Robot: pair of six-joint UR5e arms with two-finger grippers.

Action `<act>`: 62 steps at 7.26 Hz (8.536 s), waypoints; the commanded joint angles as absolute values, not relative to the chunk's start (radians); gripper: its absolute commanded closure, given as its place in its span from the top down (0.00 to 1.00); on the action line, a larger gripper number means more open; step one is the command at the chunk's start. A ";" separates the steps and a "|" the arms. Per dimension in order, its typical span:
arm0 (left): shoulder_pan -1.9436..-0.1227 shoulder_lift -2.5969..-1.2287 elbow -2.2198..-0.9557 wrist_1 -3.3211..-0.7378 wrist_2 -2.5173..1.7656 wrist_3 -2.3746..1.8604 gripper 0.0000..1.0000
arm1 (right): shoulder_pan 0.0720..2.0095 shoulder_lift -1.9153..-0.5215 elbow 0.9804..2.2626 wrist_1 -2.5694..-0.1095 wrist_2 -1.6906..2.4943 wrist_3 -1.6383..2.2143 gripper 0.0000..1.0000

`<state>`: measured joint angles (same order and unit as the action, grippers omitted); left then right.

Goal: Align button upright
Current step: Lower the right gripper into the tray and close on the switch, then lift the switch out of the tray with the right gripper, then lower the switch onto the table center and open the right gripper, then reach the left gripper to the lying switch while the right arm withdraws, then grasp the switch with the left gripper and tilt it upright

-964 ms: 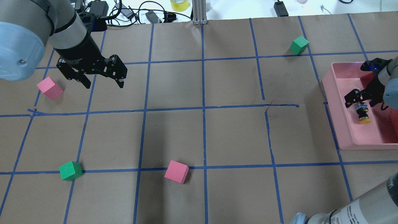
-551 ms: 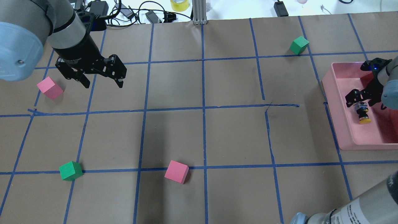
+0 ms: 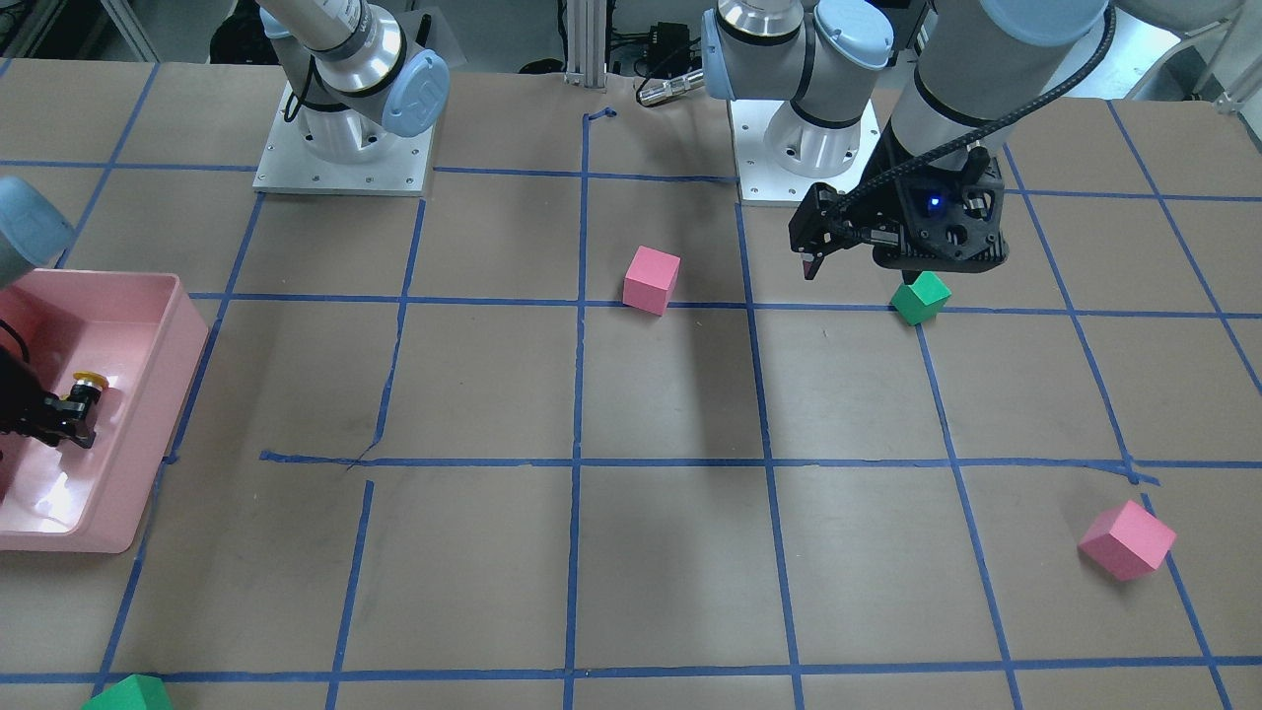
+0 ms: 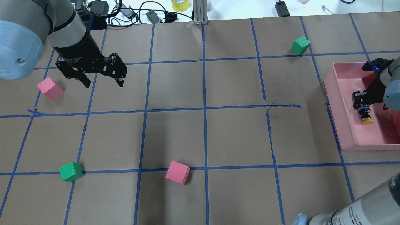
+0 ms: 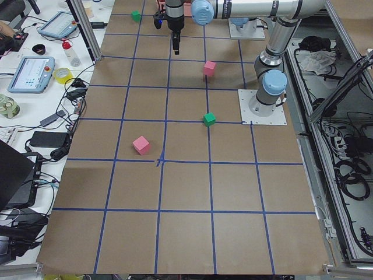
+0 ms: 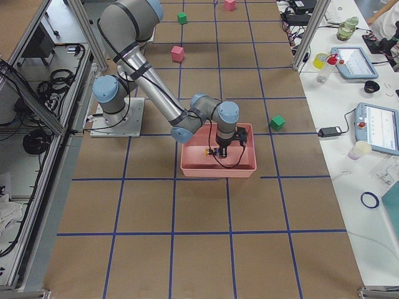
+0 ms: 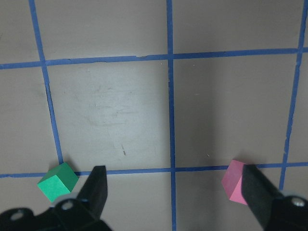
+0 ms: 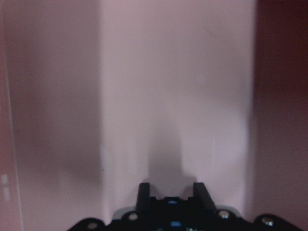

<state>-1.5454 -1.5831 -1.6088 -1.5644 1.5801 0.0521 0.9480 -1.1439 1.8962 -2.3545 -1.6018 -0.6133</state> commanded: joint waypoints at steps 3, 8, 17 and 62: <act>-1.543 -1.586 -1.605 -1.539 1.589 0.041 1.00 | 0.948 -1.178 1.881 -2.298 -1.594 -0.627 0.00; -1.543 -1.583 -1.614 -1.536 1.652 -0.004 1.00 | 1.093 -1.327 1.614 -1.890 -1.589 -0.530 0.00; -1.548 -1.575 -1.634 -1.536 1.810 -0.012 1.00 | 1.899 -1.089 1.615 -2.221 -1.546 0.316 0.00; -1.962 -1.956 -1.881 -0.784 1.470 -0.807 0.00 | 1.632 -1.562 1.546 -1.617 -1.554 -0.107 1.00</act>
<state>-1.9819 -1.9709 -1.9418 -0.6243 1.5502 -0.6917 1.6321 -1.5616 1.5462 -1.6187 -1.5539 -0.1074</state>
